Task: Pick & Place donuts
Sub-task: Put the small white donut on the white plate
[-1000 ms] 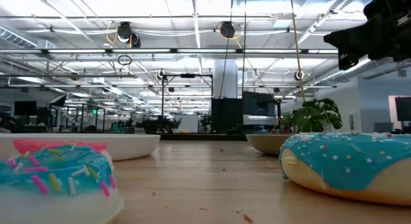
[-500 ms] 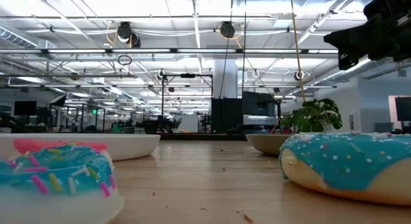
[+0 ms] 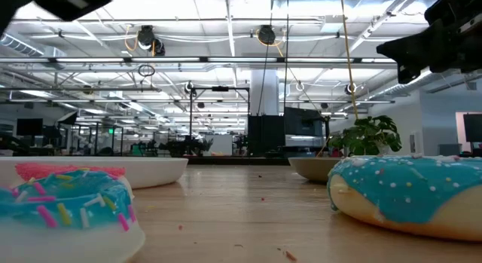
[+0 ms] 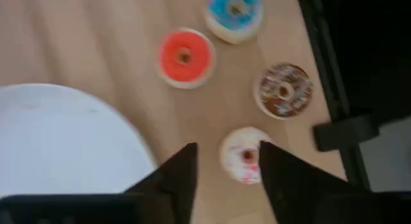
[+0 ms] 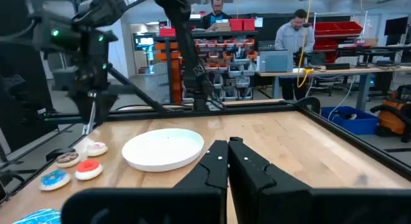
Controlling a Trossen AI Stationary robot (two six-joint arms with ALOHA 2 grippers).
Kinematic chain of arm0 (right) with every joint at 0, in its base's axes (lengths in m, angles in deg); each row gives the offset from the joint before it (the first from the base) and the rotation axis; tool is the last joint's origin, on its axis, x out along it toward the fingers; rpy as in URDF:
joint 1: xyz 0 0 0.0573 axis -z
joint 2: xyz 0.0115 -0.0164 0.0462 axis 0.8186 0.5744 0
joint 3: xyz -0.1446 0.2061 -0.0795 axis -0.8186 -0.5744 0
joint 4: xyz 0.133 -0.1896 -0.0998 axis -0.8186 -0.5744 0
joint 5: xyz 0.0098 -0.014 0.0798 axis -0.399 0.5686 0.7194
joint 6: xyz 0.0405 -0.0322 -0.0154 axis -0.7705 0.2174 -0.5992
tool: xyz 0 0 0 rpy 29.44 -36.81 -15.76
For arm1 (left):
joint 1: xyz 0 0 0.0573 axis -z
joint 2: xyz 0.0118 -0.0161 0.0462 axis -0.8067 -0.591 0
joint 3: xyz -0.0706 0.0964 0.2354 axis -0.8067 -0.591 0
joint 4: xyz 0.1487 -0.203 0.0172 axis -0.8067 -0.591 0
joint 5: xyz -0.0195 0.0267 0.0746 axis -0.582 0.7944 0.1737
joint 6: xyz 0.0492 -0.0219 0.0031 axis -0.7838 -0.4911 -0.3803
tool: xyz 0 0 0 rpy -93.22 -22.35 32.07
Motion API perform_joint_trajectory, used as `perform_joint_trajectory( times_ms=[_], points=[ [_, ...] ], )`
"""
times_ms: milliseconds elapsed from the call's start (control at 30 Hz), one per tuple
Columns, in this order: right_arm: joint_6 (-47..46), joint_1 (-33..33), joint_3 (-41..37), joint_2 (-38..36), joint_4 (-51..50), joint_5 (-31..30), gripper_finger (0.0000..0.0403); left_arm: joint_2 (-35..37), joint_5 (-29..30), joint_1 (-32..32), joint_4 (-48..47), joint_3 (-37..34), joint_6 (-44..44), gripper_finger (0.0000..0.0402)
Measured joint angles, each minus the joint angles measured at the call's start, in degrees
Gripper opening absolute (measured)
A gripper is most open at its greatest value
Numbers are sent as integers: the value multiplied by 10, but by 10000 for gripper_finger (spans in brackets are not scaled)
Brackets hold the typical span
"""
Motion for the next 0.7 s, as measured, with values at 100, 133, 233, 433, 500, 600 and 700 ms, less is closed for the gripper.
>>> perform_joint_trajectory(
  times_ms=[100, 133, 233, 433, 500, 600, 700],
  points=[
    [0, 0, 0, 0, -3, 1, 0, -16, -3, 19, 2, 0, -10, 242],
    [0, 0, 0, 0, -3, 1, 0, -21, -2, 23, 2, 0, -9, 257],
    [0, 0, 0, 0, -3, 1, 0, -35, 15, 33, 4, 0, -6, 294],
    [0, 0, 0, 0, -2, 1, 0, -64, 20, 41, 5, 0, -5, 334],
    [0, 0, 0, 0, -2, 1, 0, -72, 9, 40, 7, 0, 1, 336],
    [0, 0, 0, 0, -3, 1, 0, -81, 9, 40, 14, 0, -7, 337],
    [0, 0, 0, 0, -3, 1, 0, -86, 17, 40, 16, 0, -26, 337]
  ],
)
